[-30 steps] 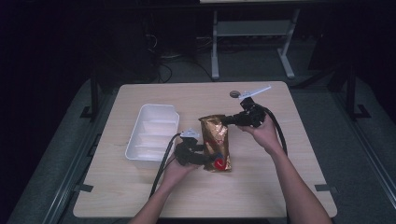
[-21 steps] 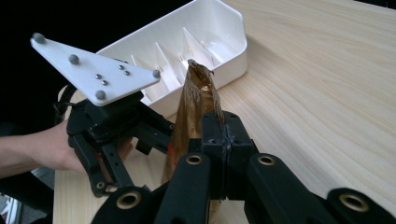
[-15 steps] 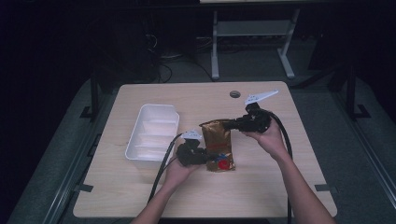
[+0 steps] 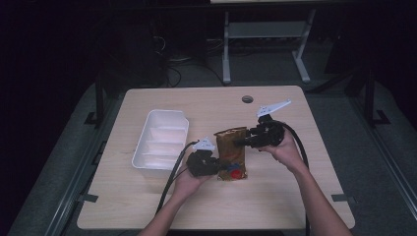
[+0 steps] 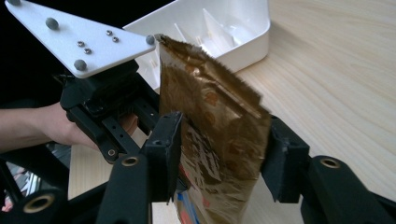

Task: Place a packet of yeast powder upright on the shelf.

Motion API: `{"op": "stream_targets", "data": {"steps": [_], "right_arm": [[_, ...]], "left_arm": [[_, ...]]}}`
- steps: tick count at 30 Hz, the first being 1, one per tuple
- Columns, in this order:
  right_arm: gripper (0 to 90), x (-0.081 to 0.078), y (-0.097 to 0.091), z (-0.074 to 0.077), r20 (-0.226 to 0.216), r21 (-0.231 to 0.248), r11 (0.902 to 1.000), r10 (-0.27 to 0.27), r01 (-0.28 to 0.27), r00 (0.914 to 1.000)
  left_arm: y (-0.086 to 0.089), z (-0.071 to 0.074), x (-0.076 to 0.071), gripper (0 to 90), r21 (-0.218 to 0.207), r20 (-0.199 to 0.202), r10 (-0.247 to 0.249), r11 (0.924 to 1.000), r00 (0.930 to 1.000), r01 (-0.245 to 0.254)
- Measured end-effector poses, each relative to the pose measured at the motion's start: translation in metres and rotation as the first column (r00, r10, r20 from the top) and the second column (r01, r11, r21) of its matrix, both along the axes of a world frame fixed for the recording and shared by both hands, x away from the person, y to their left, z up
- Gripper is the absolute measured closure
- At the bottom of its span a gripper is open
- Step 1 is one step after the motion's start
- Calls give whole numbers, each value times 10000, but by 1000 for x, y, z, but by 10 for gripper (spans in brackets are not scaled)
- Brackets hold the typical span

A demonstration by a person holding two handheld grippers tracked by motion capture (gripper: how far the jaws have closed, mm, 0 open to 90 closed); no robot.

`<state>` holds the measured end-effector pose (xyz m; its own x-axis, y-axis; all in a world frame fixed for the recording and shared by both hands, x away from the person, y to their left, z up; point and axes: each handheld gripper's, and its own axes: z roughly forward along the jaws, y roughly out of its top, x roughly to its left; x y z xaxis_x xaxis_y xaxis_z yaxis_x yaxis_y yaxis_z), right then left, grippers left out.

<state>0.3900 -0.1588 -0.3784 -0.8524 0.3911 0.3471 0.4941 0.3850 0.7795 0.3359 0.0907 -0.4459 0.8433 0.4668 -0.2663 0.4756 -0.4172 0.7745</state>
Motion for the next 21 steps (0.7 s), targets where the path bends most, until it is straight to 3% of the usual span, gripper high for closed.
{"op": "stream_targets", "data": {"steps": [7, 11, 16, 19, 21], "right_arm": [[506, -1, 7, -2, -12, -151, 9988, 456, -456, 9990], [582, -2, 9, -1, 33, -256, 9981, 562, -561, 9984], [756, -7, 8, 3, 95, -445, 9969, 651, -646, 9978], [792, -10, 9, 5, 128, -496, 9961, 738, -731, 9972], [808, -13, 8, 6, 195, -506, 9956, 799, -788, 9966]], "left_arm": [[-1, 1, -2, 755, 99, 132, -143, 9999, 9998, 142], [-1, 2, -3, 755, 202, 154, -166, 9997, 9997, 162], [-1, 3, -5, 722, 268, 228, -162, 9995, 9996, 155], [1, 5, -7, 676, 301, 222, -227, 9993, 9995, 220], [2, 6, -10, 640, 448, 423, -209, 9988, 9989, 190]]}}
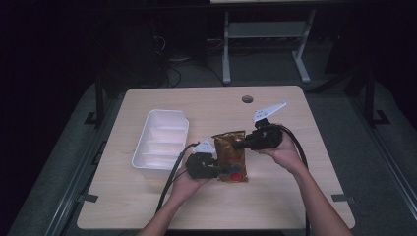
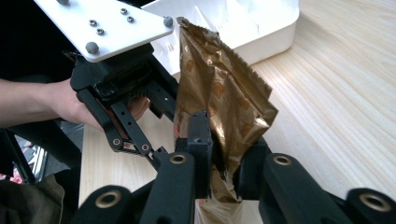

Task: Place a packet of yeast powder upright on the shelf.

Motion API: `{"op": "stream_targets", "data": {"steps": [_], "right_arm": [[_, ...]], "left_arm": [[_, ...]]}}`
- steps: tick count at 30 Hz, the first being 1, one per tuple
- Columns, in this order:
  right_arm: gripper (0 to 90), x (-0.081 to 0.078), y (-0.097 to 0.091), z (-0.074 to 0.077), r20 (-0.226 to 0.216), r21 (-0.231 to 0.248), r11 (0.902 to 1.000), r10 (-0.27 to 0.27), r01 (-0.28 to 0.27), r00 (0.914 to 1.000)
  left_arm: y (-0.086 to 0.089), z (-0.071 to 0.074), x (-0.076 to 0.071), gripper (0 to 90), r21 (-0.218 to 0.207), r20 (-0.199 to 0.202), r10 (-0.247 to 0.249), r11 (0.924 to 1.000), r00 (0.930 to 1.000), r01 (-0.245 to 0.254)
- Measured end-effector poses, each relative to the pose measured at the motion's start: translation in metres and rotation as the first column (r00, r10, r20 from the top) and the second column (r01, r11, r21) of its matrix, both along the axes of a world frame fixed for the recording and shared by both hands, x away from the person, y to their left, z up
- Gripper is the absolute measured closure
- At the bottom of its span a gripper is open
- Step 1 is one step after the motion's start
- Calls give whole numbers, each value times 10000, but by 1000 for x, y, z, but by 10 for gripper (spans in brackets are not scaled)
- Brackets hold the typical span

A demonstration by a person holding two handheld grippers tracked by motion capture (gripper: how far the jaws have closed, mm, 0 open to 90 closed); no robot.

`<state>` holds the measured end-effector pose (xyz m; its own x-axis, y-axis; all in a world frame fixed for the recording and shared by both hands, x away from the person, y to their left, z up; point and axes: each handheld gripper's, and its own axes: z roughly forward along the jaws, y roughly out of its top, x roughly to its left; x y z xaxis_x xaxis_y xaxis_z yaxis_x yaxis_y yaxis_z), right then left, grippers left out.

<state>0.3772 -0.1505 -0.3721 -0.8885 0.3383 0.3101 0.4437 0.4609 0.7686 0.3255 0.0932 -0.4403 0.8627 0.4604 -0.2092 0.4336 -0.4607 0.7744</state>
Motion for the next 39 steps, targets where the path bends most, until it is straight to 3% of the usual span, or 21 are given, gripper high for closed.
{"op": "stream_targets", "data": {"steps": [6, 12, 22, 39], "right_arm": [[821, -4, -5, 3, 83, 47, 9999, -127, 126, 9999], [824, -8, -10, 10, 360, -152, 9990, -408, 414, 9985], [828, -6, -21, 15, 451, -176, 9952, -954, 962, 9944], [828, 4, -34, 17, 314, 81, 9832, -1823, 1821, 9828]], "left_arm": [[5, 1, -6, 504, 26, 66, 142, 9999, 9999, -142], [6, 1, -15, 395, 313, 292, 153, 9994, 9995, -162], [10, -1, -27, 315, 652, 616, -36, 9979, 9981, -4], [18, -2, -46, 296, 801, 952, -471, 9960, 9943, 395]]}}
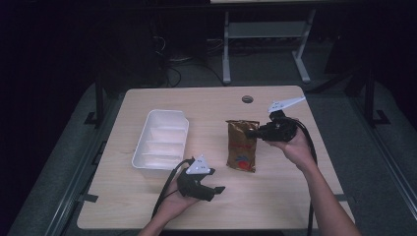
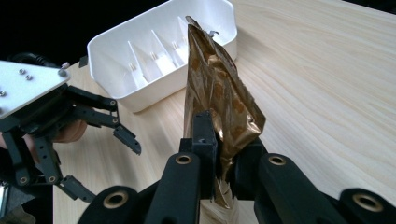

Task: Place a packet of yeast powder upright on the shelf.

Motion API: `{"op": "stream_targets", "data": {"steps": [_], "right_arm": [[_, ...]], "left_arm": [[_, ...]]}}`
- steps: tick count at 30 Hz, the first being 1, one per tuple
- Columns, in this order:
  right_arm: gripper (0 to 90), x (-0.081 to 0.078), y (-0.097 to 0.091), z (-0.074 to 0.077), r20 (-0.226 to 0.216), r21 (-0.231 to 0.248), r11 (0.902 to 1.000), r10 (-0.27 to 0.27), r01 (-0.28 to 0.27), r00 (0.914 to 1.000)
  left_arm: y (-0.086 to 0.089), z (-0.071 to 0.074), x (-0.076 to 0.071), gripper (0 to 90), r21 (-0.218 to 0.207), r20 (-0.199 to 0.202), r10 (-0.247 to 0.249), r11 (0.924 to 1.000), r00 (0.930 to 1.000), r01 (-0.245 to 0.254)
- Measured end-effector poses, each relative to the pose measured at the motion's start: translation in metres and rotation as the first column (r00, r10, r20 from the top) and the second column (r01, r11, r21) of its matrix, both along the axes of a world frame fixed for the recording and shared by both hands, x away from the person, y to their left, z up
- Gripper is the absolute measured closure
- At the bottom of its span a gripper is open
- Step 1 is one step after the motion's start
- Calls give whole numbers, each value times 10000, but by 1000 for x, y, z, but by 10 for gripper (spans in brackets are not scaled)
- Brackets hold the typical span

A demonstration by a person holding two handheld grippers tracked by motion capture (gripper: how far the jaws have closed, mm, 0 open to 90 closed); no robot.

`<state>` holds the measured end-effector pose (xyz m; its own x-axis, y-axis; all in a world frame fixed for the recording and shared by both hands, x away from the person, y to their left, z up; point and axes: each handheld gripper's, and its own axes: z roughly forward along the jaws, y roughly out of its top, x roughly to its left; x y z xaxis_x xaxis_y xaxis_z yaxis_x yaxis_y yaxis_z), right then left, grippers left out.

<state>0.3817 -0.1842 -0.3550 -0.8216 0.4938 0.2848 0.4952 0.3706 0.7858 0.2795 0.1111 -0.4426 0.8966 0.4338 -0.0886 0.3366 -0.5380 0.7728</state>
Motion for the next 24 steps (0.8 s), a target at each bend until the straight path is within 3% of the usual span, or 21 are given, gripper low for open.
{"op": "stream_targets", "data": {"steps": [10, 24], "right_arm": [[828, 8, 1, 10, 42, -45, 9999, -165, 165, 9999], [828, 24, 25, 27, 137, -186, 9998, 14, -12, 9999]], "left_arm": [[4, -2, -4, 278, -12, 38, -221, 9998, 9997, 221], [11, -4, -9, 266, -87, 84, -333, 9994, 9994, 334]]}}
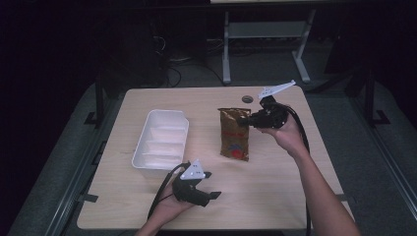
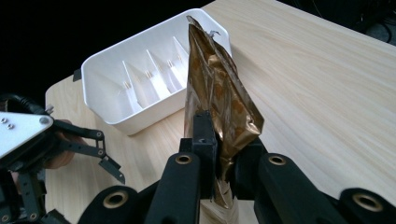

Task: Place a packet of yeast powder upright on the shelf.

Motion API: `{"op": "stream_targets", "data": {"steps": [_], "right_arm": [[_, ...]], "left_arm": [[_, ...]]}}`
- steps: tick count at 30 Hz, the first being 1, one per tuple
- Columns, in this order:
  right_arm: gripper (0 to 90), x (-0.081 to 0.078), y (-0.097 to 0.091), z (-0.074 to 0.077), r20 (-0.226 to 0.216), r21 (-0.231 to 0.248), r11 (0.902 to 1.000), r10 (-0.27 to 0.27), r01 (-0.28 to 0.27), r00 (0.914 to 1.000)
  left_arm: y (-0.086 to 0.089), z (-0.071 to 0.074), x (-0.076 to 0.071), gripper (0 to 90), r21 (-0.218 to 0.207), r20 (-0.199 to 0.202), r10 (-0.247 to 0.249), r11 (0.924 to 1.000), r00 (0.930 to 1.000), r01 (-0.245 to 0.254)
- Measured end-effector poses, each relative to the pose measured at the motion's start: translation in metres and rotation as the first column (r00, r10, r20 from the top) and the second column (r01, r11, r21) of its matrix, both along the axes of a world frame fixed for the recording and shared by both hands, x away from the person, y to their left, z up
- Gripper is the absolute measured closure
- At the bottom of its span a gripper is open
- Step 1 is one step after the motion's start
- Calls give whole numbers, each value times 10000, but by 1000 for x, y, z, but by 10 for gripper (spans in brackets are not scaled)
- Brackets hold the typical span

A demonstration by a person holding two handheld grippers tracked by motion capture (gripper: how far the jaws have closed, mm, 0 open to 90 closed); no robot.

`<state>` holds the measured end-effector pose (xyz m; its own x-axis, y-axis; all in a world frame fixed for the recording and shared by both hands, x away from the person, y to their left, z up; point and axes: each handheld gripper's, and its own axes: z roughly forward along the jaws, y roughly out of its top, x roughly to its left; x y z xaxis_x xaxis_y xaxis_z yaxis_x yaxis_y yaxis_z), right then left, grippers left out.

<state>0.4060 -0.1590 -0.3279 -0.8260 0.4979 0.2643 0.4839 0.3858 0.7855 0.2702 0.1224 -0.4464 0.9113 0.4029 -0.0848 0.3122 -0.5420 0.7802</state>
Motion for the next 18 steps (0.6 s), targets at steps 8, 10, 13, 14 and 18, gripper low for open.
{"op": "stream_targets", "data": {"steps": [8, 10, 13, 14, 18], "right_arm": [[828, 8, 7, 8, 54, 6, 10000, -3, 3, 10000], [828, 10, 9, 10, 93, 13, 10000, -23, 22, 10000], [828, 12, 14, 13, 118, 42, 10000, 24, -24, 9999], [828, 13, 15, 14, 166, 112, 9999, 57, -59, 9998], [828, 17, 22, 17, 156, 103, 9999, 108, -109, 9998]], "left_arm": [[-1, -1, -2, 262, 71, 87, -159, 9998, 9998, 159], [0, -2, -2, 260, 70, 77, -147, 9999, 9999, 146], [0, -1, -2, 256, 54, 56, -130, 9999, 9999, 130], [1, -1, -2, 256, 53, 69, -131, 9999, 9999, 130], [1, -1, -2, 253, 100, 116, -177, 9998, 9998, 175]]}}
